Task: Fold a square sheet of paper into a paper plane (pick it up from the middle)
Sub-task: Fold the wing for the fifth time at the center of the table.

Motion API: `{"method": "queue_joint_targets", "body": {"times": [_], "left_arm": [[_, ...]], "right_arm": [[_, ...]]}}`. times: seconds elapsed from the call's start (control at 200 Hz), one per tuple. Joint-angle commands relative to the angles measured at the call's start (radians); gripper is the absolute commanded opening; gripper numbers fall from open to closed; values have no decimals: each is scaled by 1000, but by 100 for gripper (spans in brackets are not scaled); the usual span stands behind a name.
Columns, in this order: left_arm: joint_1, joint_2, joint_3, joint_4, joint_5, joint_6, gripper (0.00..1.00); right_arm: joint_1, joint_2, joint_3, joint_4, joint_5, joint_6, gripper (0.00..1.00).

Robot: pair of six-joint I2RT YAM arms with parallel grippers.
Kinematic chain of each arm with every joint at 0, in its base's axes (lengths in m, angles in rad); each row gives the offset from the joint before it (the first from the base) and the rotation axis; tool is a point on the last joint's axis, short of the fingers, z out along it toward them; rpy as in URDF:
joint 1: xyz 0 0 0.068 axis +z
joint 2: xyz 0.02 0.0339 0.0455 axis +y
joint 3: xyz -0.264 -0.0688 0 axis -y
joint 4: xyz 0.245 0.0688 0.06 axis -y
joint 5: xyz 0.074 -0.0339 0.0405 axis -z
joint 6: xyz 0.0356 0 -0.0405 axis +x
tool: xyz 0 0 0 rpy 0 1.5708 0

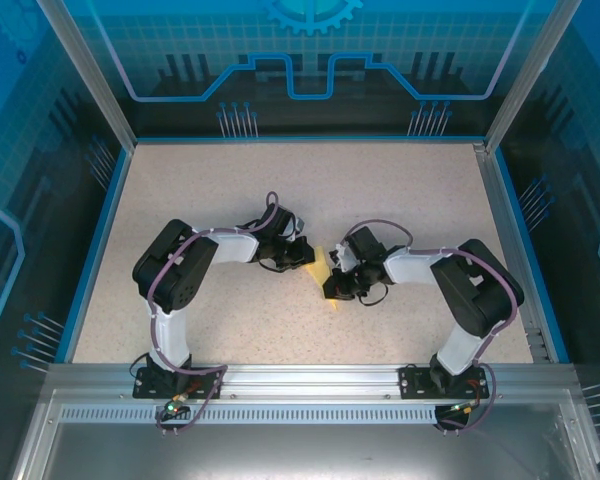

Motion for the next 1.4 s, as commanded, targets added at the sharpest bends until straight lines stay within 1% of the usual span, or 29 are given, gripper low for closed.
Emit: {"method": "queue_joint_targets", "body": {"times": [0.0,0.125,0.32,0.545,0.72,0.81,1.0,1.1,1.16,1.29,1.396], "left_arm": [[4,56,-6,-54,-53,8,10],[4,57,-7,-53,-55,6,10],[5,60,-1,-55,-50,7,10],[4,57,-1,-57,-50,9,10],[4,57,0,-57,-48,10,10],[4,56,0,-54,-48,8,10],[4,50,-2,-52,-44,9,10],[4,50,2,-53,-37,6,10],[4,50,-1,-53,-36,5,10],[4,50,-1,-53,-35,4,10],[4,41,-8,-46,-35,1,10]], "right_arm": [[0,-34,-48,-133,15,-18,7],[0,-74,-92,-103,-6,-9,8],[-10,-28,-134,-102,12,-9,8],[-13,-136,-157,-126,2,-15,8],[-34,-84,-204,-106,14,-23,8],[-47,-83,-210,-100,3,-21,7],[-52,-196,-132,-116,-23,-17,9],[-50,-214,-72,-97,-35,0,11],[-46,-203,-41,-75,-40,6,12],[-35,-128,17,-50,-58,13,12],[-30,-75,30,-22,-33,26,15]]}}
